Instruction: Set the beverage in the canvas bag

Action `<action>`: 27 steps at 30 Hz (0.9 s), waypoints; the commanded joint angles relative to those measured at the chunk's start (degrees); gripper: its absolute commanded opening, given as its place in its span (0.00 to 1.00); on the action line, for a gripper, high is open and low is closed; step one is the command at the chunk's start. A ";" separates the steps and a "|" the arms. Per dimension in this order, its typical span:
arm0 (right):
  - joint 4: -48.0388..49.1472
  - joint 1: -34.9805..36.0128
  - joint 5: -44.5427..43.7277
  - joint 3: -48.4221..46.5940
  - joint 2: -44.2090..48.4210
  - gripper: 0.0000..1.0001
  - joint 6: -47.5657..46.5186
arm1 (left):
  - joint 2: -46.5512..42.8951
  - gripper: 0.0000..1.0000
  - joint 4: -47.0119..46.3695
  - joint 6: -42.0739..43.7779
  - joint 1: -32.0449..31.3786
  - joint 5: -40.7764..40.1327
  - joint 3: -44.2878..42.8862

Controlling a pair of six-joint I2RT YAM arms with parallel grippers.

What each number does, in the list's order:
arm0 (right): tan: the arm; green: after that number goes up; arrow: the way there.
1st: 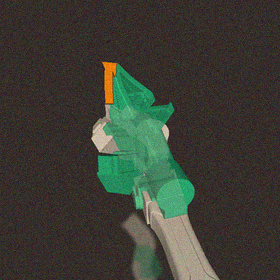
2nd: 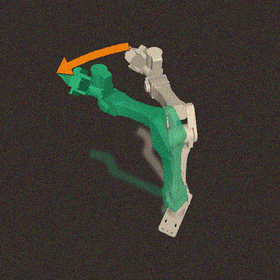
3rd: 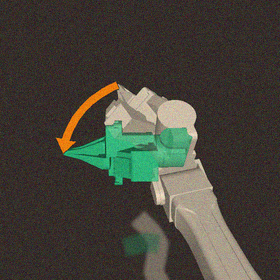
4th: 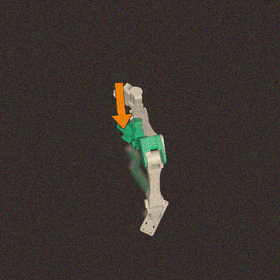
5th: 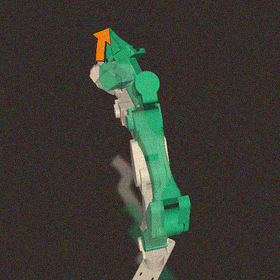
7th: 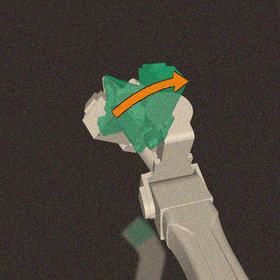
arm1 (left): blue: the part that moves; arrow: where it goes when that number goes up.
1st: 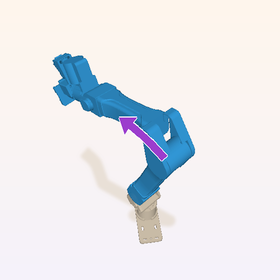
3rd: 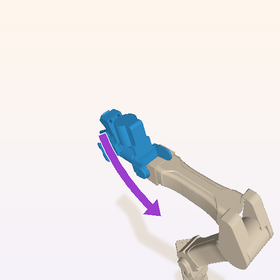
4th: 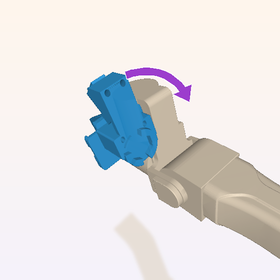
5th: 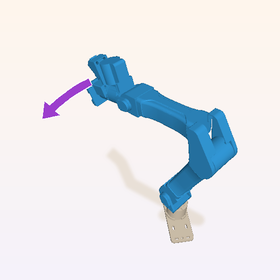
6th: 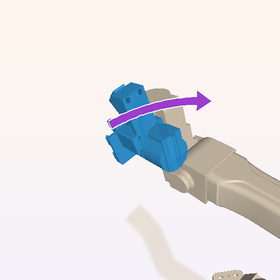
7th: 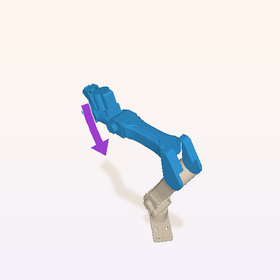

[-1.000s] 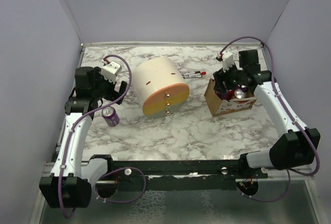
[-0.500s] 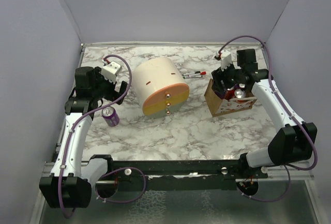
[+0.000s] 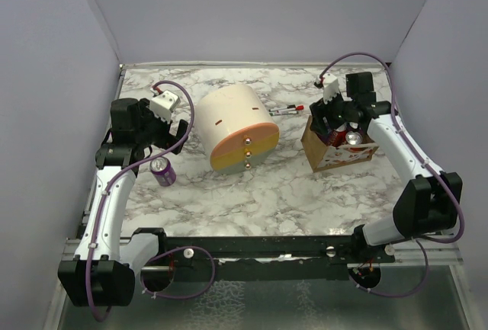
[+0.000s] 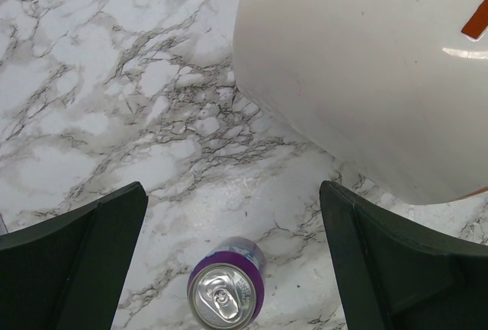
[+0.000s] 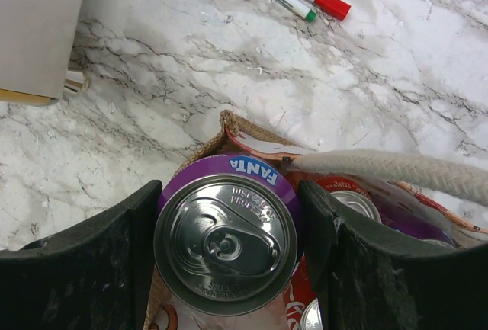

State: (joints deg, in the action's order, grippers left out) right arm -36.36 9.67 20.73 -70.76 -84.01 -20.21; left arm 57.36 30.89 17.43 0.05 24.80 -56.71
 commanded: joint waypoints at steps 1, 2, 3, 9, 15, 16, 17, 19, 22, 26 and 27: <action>5.97 0.08 2.81 0.10 -0.83 0.12 -1.15 | -0.22 0.99 -1.54 -0.63 0.21 1.87 0.31; 5.95 0.08 2.82 0.17 -1.03 0.12 -1.44 | -0.28 0.99 -1.54 -0.71 0.21 1.87 0.37; 6.02 0.08 2.94 0.31 -1.26 0.13 -1.82 | -0.37 0.99 -1.67 -0.70 0.25 1.90 0.48; 5.86 0.08 4.27 0.42 -1.36 0.14 -2.66 | -1.22 0.99 -1.81 -0.63 0.21 1.85 1.04; 3.34 -0.43 5.79 -1.74 -0.80 0.14 -3.96 | -1.47 0.99 -1.91 -0.62 0.21 1.84 1.34; 2.67 -0.85 6.29 -2.27 -0.76 0.14 -4.56 | -1.54 0.99 -1.89 -0.56 0.21 1.94 1.26; 1.81 -1.31 6.76 -2.74 -0.72 0.14 -5.39 | -1.54 0.99 -1.94 -0.62 0.21 1.98 1.28; -0.12 -1.92 7.55 -4.02 -0.79 0.14 -7.61 | -1.45 0.99 -1.91 -0.58 0.19 2.12 1.27; -2.95 -3.01 9.52 -5.41 -0.95 0.15 -12.41 | -1.39 0.99 -1.89 -0.61 0.12 2.27 1.39; -7.31 -4.41 13.10 -8.01 -2.40 0.18 -19.59 | -1.44 0.99 -1.90 -0.56 0.12 2.28 1.60; -8.87 -4.66 14.29 -8.74 -2.95 0.18 -20.99 | -1.45 0.99 -1.97 -0.58 0.12 2.32 1.74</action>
State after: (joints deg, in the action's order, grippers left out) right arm -41.54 6.48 28.40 -74.26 -85.67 -31.92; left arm 57.10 30.17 17.32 0.05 25.15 -55.70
